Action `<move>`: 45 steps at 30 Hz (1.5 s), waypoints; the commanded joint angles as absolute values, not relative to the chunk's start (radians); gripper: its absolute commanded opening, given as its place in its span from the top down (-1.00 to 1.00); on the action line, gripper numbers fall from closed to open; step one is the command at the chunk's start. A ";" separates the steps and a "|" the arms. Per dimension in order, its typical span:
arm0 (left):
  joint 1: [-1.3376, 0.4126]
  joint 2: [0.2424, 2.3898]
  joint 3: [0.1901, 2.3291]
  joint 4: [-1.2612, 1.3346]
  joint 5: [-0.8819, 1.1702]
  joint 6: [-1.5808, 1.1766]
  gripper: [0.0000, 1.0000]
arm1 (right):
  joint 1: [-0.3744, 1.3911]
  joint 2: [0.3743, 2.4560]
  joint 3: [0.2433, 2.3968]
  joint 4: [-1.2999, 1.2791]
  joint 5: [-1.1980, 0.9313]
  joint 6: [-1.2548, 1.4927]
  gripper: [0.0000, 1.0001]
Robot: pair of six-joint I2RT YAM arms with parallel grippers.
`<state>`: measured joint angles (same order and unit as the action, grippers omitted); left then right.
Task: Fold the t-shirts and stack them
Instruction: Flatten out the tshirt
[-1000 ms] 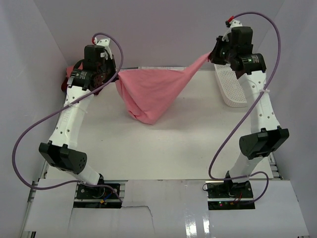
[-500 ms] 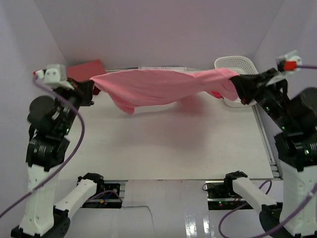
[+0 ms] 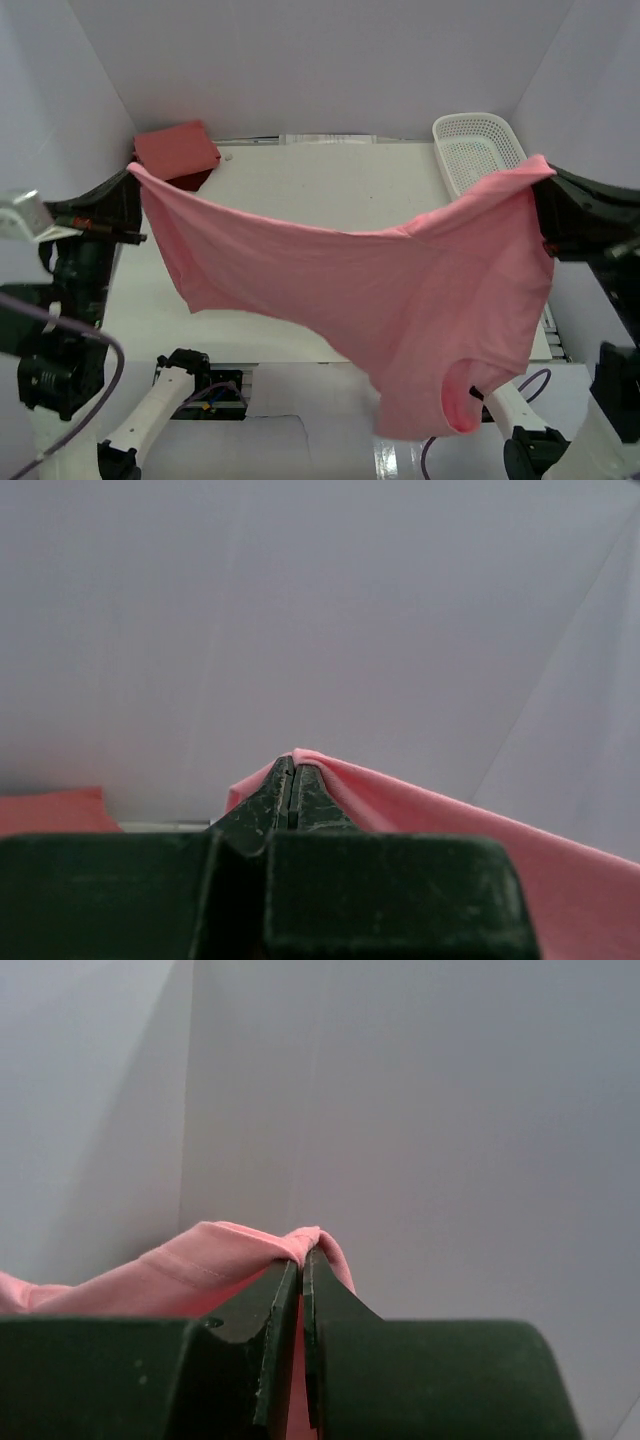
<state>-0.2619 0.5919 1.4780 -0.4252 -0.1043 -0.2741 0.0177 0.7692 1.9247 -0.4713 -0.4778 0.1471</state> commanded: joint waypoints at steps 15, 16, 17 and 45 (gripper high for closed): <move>-0.210 1.688 2.204 -0.549 0.050 -0.342 1.00 | 0.012 1.721 2.535 -0.551 -0.575 0.316 0.85; -0.196 1.806 2.311 -0.576 0.051 -0.338 1.00 | 0.012 1.758 2.578 -0.498 -0.610 0.327 0.85; -0.187 1.857 2.423 -0.630 0.061 -0.331 1.00 | 0.012 1.746 2.553 -0.458 -0.612 0.325 0.85; -0.293 1.700 1.138 -0.554 0.149 -0.416 1.00 | -0.017 1.074 0.640 -0.406 -0.396 0.364 0.85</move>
